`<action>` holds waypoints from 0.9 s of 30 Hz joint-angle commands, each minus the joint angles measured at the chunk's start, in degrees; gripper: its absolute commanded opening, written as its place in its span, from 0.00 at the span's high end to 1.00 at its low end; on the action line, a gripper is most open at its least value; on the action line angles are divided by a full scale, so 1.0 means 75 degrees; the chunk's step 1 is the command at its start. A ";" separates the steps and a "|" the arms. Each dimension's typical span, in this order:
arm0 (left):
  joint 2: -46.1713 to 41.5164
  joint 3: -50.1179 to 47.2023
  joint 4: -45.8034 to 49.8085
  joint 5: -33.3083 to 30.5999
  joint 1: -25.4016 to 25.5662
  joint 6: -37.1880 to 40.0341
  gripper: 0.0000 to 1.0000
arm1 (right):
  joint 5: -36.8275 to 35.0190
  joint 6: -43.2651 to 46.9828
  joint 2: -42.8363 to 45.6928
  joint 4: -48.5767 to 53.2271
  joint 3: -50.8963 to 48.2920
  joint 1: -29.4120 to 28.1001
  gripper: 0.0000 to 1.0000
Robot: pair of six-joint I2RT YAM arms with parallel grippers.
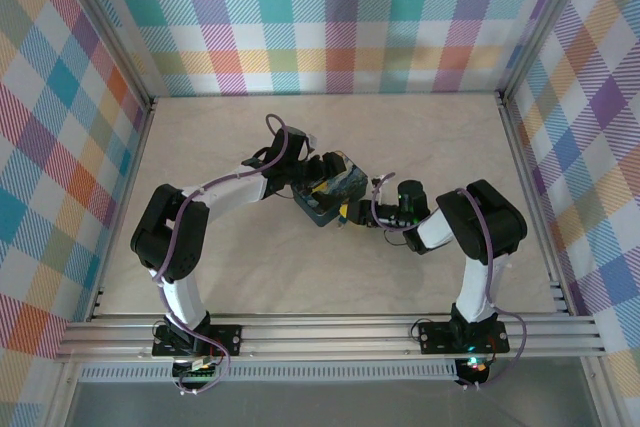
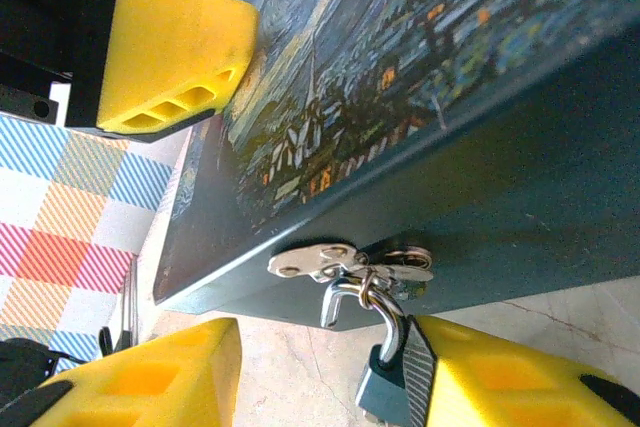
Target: Unlock a padlock with a key
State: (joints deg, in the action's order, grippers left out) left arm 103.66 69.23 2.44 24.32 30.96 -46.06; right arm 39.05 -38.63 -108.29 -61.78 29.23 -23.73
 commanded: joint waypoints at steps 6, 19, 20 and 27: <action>0.0218 -0.0128 0.0859 -0.0242 -0.0069 -0.0051 0.22 | 0.0185 0.0050 0.0013 -0.0256 -0.0054 -0.0048 0.60; 0.0215 -0.0148 0.0859 -0.0251 -0.0068 -0.0048 0.21 | 0.0058 0.0156 0.0070 -0.0121 -0.0206 -0.0047 0.75; 0.0218 -0.0149 0.0859 -0.0244 -0.0063 -0.0056 0.22 | 0.0055 0.0167 0.0081 -0.0118 -0.0225 -0.0048 0.76; 0.0218 -0.0149 0.0853 -0.0254 -0.0062 -0.0054 0.22 | -0.0047 0.0212 0.0130 -0.0072 -0.0339 -0.0048 0.84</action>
State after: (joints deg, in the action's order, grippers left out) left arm 103.63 69.25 2.76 24.34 30.96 -46.06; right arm 37.63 -38.20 -108.29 -61.47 27.38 -23.73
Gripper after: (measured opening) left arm 0.784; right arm 0.166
